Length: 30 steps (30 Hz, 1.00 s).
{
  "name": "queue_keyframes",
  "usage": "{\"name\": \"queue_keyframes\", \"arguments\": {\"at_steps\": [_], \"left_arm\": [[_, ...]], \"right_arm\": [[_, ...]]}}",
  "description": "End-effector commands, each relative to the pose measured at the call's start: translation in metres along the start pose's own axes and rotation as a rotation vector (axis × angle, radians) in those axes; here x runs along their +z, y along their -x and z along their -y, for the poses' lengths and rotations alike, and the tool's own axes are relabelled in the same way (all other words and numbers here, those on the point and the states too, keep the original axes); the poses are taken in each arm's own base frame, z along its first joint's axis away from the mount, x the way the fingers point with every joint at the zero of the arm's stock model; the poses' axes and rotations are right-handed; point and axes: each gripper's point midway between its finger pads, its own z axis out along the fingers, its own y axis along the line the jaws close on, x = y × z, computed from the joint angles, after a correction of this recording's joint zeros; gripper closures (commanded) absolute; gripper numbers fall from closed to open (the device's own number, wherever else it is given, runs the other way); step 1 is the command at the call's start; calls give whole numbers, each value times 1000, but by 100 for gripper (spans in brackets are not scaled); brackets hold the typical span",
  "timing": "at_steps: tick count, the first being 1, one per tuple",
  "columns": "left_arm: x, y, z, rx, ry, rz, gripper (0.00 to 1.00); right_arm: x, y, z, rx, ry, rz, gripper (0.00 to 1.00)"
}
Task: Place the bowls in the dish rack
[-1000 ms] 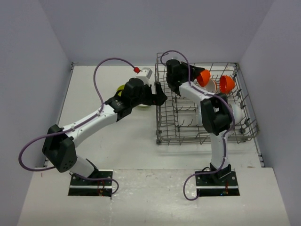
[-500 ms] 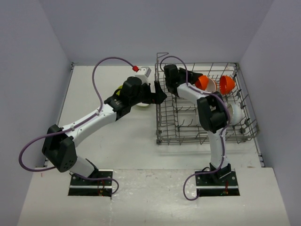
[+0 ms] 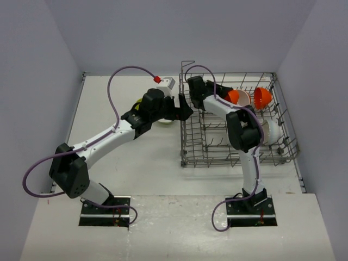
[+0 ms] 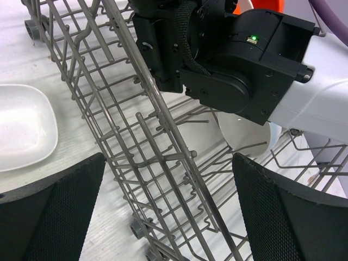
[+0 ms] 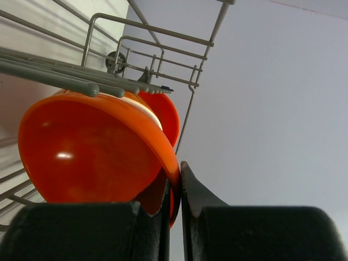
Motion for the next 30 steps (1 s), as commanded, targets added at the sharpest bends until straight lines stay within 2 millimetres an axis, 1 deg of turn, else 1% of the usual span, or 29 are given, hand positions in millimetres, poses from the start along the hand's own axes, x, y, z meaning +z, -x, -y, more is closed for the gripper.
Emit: {"name": "queue_keyframes", "arguments": {"at_steps": [1, 4, 6, 8, 10, 11, 15, 19, 22, 24, 25, 30], "left_arm": [[2, 10, 3, 26, -29, 32, 0], [3, 9, 3, 25, -33, 30, 0], [3, 9, 3, 24, -32, 31, 0], [3, 8, 2, 24, -31, 29, 0], [3, 8, 2, 24, -31, 27, 0], [3, 8, 2, 22, -31, 27, 0], [4, 8, 3, 24, -34, 26, 0], [4, 8, 2, 23, -33, 27, 0], [4, 8, 1, 25, -27, 26, 0], [4, 7, 1, 25, -26, 25, 0], [5, 7, 1, 25, -28, 24, 0], [6, 7, 0, 23, -28, 21, 0]], "right_arm": [[-8, -16, 43, 106, -31, -23, 100], [-11, -21, 58, 130, -38, -25, 100], [-9, -25, 59, 130, -37, -32, 100], [-5, -33, 61, 132, -35, -51, 100], [-1, -39, 66, 138, -38, -64, 100], [1, -44, 72, 154, -43, -74, 100], [1, -49, 76, 154, -49, -85, 100], [3, -46, 77, 147, -49, -85, 100], [9, -42, 74, 143, -43, -88, 100], [13, -35, 65, 124, -39, -90, 100], [13, -32, 64, 128, -41, -91, 100], [19, -20, 50, 102, -33, -92, 100]]}}
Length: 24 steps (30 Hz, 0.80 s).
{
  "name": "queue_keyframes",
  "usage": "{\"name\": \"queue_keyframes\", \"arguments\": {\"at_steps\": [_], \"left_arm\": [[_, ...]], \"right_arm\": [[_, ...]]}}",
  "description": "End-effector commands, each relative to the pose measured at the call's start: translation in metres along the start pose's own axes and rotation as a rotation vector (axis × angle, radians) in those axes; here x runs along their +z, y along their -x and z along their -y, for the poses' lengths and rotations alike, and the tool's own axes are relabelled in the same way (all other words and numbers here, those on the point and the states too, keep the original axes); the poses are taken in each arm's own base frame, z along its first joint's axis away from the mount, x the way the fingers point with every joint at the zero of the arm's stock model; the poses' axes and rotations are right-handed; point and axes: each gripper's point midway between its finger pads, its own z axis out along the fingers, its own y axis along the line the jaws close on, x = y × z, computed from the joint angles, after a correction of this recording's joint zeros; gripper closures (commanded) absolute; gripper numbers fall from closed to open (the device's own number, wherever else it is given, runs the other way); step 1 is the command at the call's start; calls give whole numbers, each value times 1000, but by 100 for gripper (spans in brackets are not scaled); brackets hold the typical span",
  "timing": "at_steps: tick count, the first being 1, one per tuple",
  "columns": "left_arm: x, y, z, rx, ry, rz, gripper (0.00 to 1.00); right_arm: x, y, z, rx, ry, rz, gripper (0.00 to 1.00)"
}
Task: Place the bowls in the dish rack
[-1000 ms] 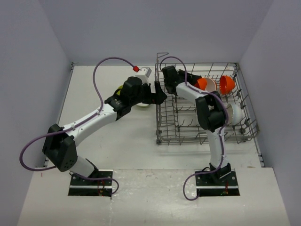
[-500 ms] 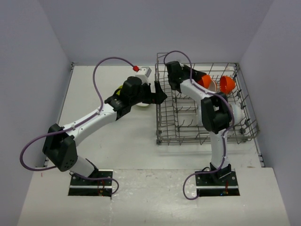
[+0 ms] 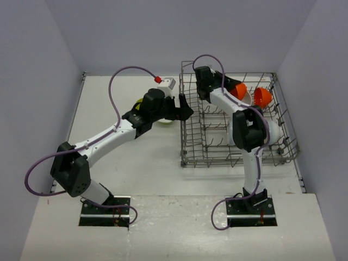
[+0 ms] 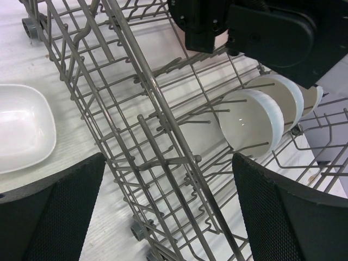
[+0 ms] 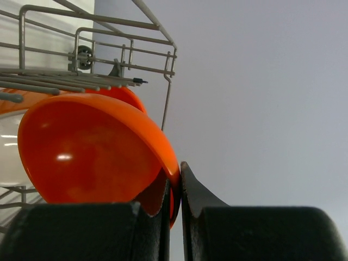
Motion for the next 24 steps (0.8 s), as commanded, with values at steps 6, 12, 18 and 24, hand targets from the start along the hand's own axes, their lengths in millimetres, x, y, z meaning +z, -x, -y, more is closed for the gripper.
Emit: {"name": "queue_keyframes", "arguments": {"at_steps": [6, 12, 18, 24], "left_arm": [[4, 9, 0, 22, -26, 25, 0], [6, 7, 0, 20, -30, 17, 0], [5, 5, -2, 20, -26, 16, 0], [5, 5, -2, 19, -26, 14, 0]], "right_arm": [[-3, 11, -10, -21, -14, -10, 100], [-13, 26, -28, -53, -6, 21, 100], [-13, 30, -46, -82, 4, 20, 100], [-11, 32, -51, -80, 9, 21, 82]]}}
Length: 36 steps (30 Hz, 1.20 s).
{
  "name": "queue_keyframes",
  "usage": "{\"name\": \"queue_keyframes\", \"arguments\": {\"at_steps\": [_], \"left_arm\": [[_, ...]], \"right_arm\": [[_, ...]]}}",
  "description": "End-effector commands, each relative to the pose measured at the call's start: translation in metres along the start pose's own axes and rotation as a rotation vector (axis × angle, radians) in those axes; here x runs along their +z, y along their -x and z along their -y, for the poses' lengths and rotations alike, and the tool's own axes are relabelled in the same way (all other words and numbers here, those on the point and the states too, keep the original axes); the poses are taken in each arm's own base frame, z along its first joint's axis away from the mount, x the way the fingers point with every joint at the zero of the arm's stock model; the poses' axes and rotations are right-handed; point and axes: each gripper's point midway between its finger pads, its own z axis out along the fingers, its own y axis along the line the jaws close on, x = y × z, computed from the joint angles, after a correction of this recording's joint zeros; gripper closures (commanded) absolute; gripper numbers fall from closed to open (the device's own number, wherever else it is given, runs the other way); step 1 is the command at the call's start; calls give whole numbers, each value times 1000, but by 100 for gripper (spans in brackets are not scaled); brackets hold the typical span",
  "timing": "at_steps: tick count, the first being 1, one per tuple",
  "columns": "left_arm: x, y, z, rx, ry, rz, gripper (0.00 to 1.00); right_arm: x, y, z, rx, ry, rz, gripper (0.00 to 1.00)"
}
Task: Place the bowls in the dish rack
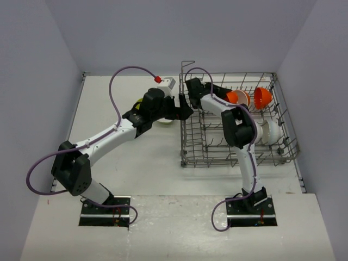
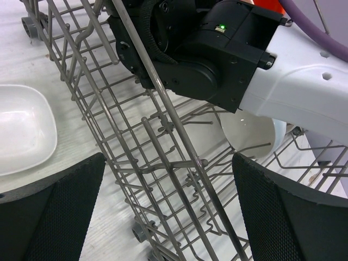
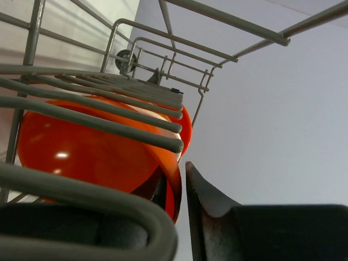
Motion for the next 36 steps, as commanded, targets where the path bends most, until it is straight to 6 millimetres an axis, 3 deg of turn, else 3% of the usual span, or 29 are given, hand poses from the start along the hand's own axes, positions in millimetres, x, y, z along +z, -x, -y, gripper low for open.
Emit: {"name": "queue_keyframes", "arguments": {"at_steps": [1, 7, 14, 17, 22, 29, 36], "left_arm": [[0, 7, 3, 24, -27, 22, 0], [-2, 11, 5, 28, -33, 33, 0], [-10, 18, 11, 31, -45, 54, 0], [-15, 21, 8, 28, -27, 66, 0], [-31, 30, 7, 33, -3, 105, 0], [-46, 43, 8, 48, 22, 134, 0], [-59, 55, -2, 39, 103, 179, 0]], "right_arm": [[0, 2, 21, 94, -15, 5, 78], [-9, -6, 43, 144, -34, 5, 38], [-46, -3, 70, 213, -40, 97, 9], [-67, 2, 76, 238, -20, 157, 2], [-88, 2, 93, 309, 1, 200, 1], [-96, -8, 118, 450, 59, 271, 1], [-131, -17, 106, 714, 430, 458, 1]]}}
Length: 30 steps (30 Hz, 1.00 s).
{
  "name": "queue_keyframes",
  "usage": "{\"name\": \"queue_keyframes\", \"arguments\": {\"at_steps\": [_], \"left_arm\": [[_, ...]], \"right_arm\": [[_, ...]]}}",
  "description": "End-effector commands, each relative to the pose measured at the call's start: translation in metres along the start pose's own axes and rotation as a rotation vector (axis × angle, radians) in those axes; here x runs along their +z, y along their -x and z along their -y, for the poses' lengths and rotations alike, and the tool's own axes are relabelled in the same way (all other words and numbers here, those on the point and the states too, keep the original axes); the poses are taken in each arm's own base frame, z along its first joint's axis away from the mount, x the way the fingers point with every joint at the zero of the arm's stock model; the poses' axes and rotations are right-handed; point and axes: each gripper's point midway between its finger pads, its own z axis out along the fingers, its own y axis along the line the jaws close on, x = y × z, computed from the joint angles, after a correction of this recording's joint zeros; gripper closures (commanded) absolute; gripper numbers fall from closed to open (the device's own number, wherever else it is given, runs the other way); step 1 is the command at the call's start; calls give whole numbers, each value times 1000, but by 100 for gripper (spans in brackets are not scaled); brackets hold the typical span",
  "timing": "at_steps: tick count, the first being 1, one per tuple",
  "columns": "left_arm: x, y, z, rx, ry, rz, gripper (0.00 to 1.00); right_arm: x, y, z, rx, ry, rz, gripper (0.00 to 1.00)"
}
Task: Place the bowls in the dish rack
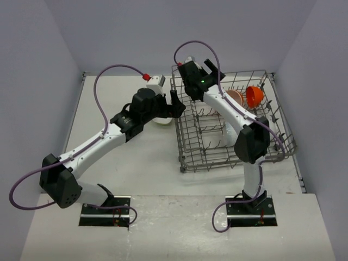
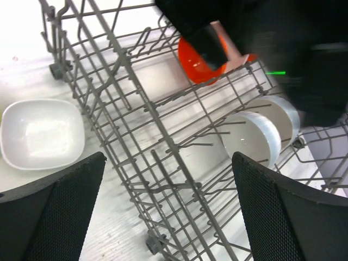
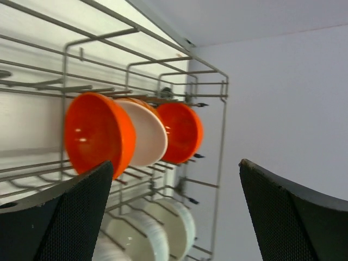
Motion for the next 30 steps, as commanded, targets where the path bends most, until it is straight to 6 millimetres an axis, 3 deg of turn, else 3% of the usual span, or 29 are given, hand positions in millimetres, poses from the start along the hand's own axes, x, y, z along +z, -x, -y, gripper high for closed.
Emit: {"name": "queue_keyframes", "arguments": {"at_steps": [1, 5, 7, 8, 9, 10, 12, 13, 14, 17, 20, 21, 25, 30], "left_arm": [[-16, 25, -7, 16, 61, 65, 0], [-25, 25, -39, -11, 202, 66, 0], [-34, 19, -73, -66, 296, 56, 0], [-40, 17, -82, -92, 312, 52, 0], [-42, 12, -94, -120, 337, 50, 0], [-44, 0, -116, -144, 387, 33, 0], [-43, -10, -129, -166, 416, 15, 0], [-43, -14, -136, -174, 435, 2, 0], [-40, -19, -143, -177, 463, -17, 0], [-46, -30, -173, -196, 592, -41, 0], [-68, -46, -221, -306, 754, -75, 0], [-81, -58, -245, -359, 826, -86, 0], [-110, -96, -286, -466, 955, -118, 0], [-107, -120, -296, -509, 956, -140, 0]], "right_arm": [[-42, 7, 20, 299, 203, 129, 1], [-58, -3, 48, 542, 219, 165, 1], [-64, -20, 70, 662, 219, 171, 1], [-62, -32, 63, 736, 226, 142, 1], [-72, -41, 87, 840, 217, 183, 1], [-76, -46, 90, 921, 230, 194, 1], [-74, -66, 82, 997, 240, 192, 1], [-90, -71, 96, 1063, 268, 249, 1], [-89, -80, 83, 1074, 294, 243, 1], [-108, -87, 96, 1173, 348, 327, 1], [-111, -105, 91, 1190, 348, 321, 1], [-111, -108, 90, 1191, 344, 317, 1], [-108, -119, 85, 1190, 320, 298, 1], [-104, -120, 78, 1173, 324, 280, 1]]}}
